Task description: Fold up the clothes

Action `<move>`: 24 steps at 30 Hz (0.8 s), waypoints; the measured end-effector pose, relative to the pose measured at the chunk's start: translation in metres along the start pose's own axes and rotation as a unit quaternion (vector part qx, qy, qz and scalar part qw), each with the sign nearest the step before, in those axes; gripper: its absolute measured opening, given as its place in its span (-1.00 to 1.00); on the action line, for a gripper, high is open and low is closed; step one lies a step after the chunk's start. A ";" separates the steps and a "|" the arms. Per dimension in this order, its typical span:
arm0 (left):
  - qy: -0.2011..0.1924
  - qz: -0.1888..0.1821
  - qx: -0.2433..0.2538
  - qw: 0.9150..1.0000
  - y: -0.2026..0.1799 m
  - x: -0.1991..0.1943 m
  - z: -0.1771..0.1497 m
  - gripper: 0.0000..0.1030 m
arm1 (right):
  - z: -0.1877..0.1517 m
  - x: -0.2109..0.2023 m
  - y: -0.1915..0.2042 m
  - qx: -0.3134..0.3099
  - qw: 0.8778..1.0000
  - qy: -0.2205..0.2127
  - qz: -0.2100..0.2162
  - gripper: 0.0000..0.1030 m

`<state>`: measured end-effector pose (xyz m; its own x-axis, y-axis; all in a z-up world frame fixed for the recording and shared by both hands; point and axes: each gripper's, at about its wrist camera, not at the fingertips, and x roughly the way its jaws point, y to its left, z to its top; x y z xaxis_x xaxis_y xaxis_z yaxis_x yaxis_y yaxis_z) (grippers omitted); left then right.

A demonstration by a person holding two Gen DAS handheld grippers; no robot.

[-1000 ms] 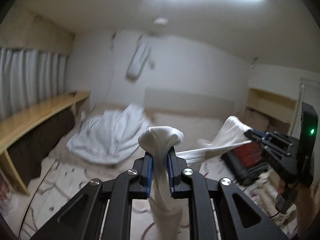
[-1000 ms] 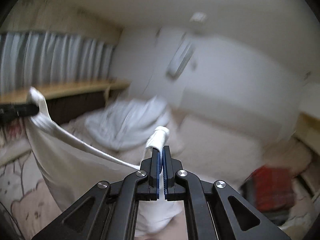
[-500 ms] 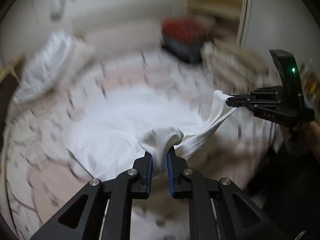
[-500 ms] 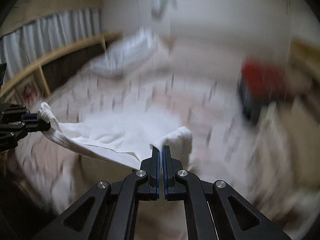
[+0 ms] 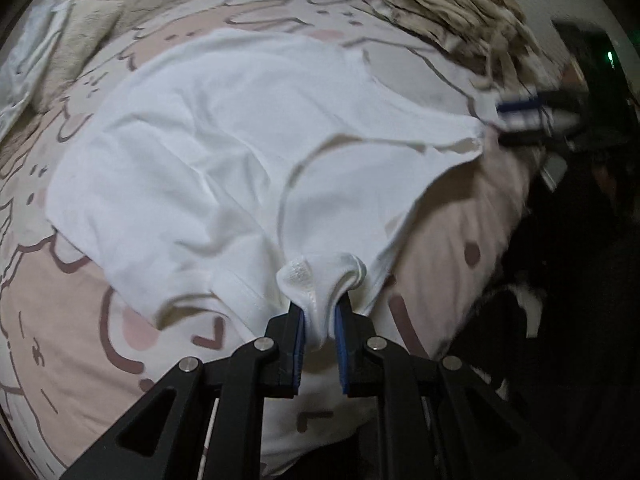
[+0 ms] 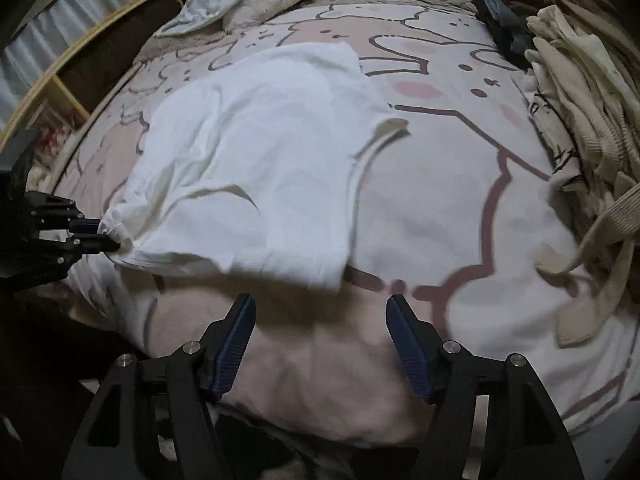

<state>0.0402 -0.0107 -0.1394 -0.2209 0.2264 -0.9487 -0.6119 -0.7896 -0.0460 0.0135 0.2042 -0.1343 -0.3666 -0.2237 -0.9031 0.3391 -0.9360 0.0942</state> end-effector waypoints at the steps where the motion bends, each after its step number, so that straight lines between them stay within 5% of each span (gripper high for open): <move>1: 0.000 0.003 0.012 1.000 -0.004 0.000 -0.002 -0.70 | -0.003 -0.002 0.006 -0.050 0.998 -0.006 -0.027 0.31; 4: -0.012 0.032 0.063 0.997 -0.017 -0.003 -0.012 -0.47 | -0.012 -0.005 0.025 -0.206 0.973 -0.020 -0.100 0.31; 7: -0.036 0.083 0.119 0.989 -0.029 -0.011 -0.021 -0.25 | -0.027 0.003 0.046 -0.367 0.919 -0.028 -0.142 0.31; 10: -0.057 0.133 0.179 0.973 -0.042 -0.016 -0.036 -0.15 | -0.048 0.016 0.059 -0.480 0.862 -0.028 -0.161 0.31; 14: -0.060 0.184 0.257 0.947 -0.057 -0.013 -0.056 -0.13 | -0.071 0.040 0.065 -0.559 0.809 -0.036 -0.177 0.31; 18: -0.052 0.208 0.297 0.930 -0.062 -0.008 -0.065 -0.12 | -0.073 0.052 0.067 -0.584 0.787 -0.058 -0.190 0.25; 24: -0.053 0.227 0.356 0.905 -0.070 0.002 -0.059 0.00 | -0.064 0.054 0.069 -0.590 0.779 -0.067 -0.199 -0.52</move>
<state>0.1271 0.0110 -0.1566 -0.6216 0.0543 -0.7815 -0.7650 -0.2568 0.5906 0.0730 0.1446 -0.2037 -0.7069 -0.0797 -0.7028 0.7070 -0.0539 -0.7051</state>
